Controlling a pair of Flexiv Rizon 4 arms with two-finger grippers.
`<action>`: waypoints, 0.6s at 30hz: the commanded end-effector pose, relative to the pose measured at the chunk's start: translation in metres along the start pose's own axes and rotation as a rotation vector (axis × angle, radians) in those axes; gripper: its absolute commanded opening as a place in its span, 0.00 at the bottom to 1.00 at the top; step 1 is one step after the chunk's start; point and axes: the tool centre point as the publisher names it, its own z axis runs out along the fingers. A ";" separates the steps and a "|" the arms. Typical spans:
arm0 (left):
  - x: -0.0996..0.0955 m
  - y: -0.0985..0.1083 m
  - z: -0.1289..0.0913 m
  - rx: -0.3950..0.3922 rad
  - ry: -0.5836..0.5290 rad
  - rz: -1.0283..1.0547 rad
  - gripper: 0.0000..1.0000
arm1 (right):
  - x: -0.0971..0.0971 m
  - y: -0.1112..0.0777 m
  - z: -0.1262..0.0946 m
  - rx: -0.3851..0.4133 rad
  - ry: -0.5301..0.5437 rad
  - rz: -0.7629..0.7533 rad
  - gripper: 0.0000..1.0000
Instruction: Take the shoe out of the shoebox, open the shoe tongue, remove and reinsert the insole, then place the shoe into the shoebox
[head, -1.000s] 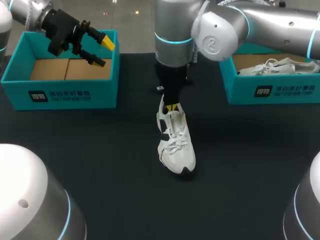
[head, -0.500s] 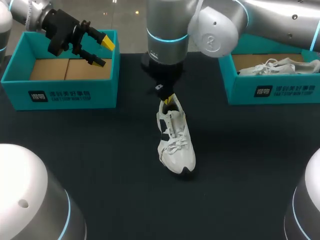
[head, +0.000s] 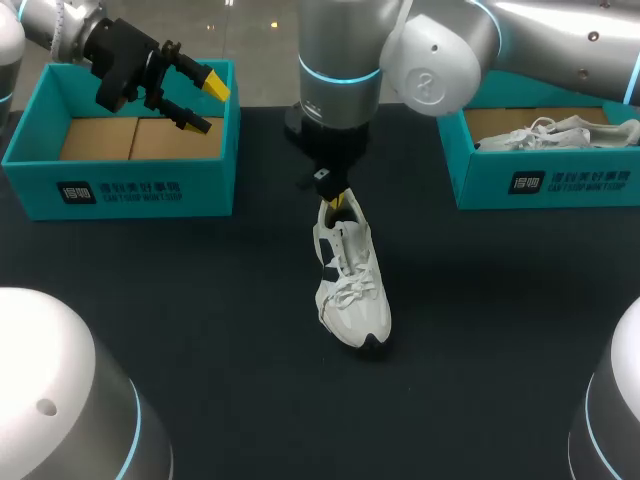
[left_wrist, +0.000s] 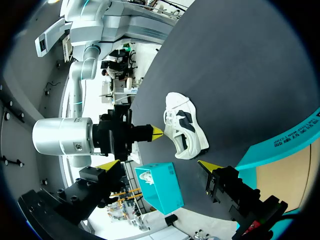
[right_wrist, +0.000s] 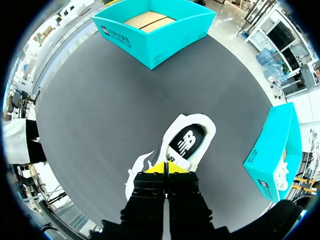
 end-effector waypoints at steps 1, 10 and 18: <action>0.000 0.000 -0.001 0.002 0.002 0.001 1.00 | 0.000 -0.001 0.000 -0.002 0.000 0.000 0.00; 0.000 0.000 -0.001 0.002 0.002 0.001 1.00 | 0.000 -0.001 0.000 -0.002 0.000 0.000 0.00; 0.000 0.000 -0.001 0.002 0.002 0.001 1.00 | -0.023 0.007 0.000 -0.008 -0.042 -0.258 0.00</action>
